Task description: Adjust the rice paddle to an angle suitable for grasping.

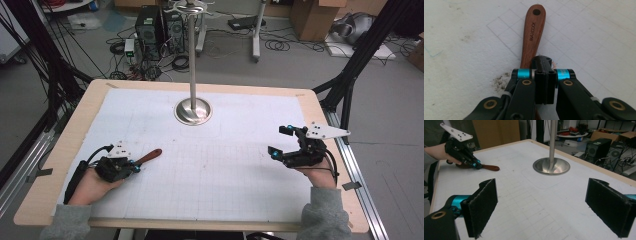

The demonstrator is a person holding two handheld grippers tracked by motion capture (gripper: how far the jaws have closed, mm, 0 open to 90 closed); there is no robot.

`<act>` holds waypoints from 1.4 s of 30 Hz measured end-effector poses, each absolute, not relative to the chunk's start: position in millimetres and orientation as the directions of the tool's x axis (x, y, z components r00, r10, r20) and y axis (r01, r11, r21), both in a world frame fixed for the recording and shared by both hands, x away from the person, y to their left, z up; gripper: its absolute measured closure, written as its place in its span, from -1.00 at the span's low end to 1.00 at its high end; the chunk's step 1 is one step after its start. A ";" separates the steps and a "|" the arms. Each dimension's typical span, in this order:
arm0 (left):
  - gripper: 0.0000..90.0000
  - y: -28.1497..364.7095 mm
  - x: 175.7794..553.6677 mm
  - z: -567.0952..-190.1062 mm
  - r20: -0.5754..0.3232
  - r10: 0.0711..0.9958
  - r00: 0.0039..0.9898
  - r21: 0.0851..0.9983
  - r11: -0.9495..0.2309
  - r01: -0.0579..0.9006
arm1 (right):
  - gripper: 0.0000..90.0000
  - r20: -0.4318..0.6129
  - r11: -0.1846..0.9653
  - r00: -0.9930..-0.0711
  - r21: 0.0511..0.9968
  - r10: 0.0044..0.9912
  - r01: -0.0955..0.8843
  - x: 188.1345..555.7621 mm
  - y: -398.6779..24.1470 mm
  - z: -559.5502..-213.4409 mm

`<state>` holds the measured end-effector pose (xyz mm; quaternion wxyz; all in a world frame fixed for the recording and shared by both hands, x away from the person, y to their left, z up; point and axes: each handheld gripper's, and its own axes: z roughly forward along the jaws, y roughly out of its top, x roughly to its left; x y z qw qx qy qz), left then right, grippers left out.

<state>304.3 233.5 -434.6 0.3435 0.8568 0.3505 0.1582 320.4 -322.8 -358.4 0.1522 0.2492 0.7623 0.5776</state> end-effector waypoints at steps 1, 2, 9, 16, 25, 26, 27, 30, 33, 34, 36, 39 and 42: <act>0.99 233.2 304.8 -435.0 0.054 0.714 0.698 0.701 -0.525 0.483 | -0.79 0.056 0.209 -0.829 0.956 0.557 0.204 320.0 -323.3 -358.4; 0.99 233.6 305.7 -434.9 0.053 0.716 0.696 0.699 -0.524 0.486 | -0.79 0.060 0.206 -0.828 0.956 0.558 0.208 318.9 -323.9 -358.5; 0.99 234.8 311.0 -434.1 0.043 0.717 0.696 0.693 -0.523 0.496 | -0.79 0.056 0.208 -0.821 0.955 0.568 0.209 314.8 -329.5 -359.4; 0.99 240.3 315.9 -432.3 0.002 0.702 0.712 0.694 -0.514 0.504 | -0.79 0.061 0.204 -0.816 0.955 0.575 0.215 309.9 -335.5 -359.8; 0.75 253.7 312.3 -409.6 -0.026 0.691 0.722 0.742 -0.471 0.478 | -0.79 0.062 0.199 -0.808 0.956 0.585 0.217 307.5 -339.8 -359.8; 0.66 254.3 312.0 -407.6 -0.025 0.696 0.718 0.744 -0.466 0.478 | -0.79 0.060 0.201 -0.810 0.956 0.583 0.215 307.8 -339.3 -360.1; 0.58 255.4 311.6 -404.4 -0.024 0.698 0.716 0.749 -0.462 0.475 | -0.79 0.062 0.202 -0.811 0.955 0.582 0.219 307.7 -338.9 -360.3; 0.26 257.3 311.5 -399.4 -0.019 0.702 0.712 0.755 -0.456 0.471 | -0.79 0.056 0.207 -0.813 0.955 0.580 0.214 308.1 -338.1 -360.5; -0.05 258.5 313.9 -397.7 -0.059 0.682 0.729 0.737 -0.463 0.493 | -0.79 0.059 0.211 -0.813 0.953 0.579 0.219 307.9 -338.1 -360.9; -0.18 257.5 314.4 -398.7 -0.072 0.673 0.736 0.722 -0.474 0.504 | -0.79 0.061 0.212 -0.813 0.952 0.579 0.222 307.8 -338.3 -361.1; -0.25 255.1 314.2 -400.9 -0.031 0.640 0.768 0.712 -0.525 0.466 | -0.79 0.062 0.212 -0.812 0.951 0.581 0.225 307.9 -338.4 -361.7; -0.57 251.4 317.3 -401.5 -0.043 0.612 0.790 0.698 -0.547 0.462 | -0.79 0.065 0.211 -0.812 0.951 0.580 0.226 307.9 -338.5 -362.2; -0.70 247.9 321.8 -401.1 -0.041 0.615 0.788 0.681 -0.560 0.472 | -0.79 0.065 0.212 -0.811 0.950 0.581 0.228 307.8 -339.3 -362.7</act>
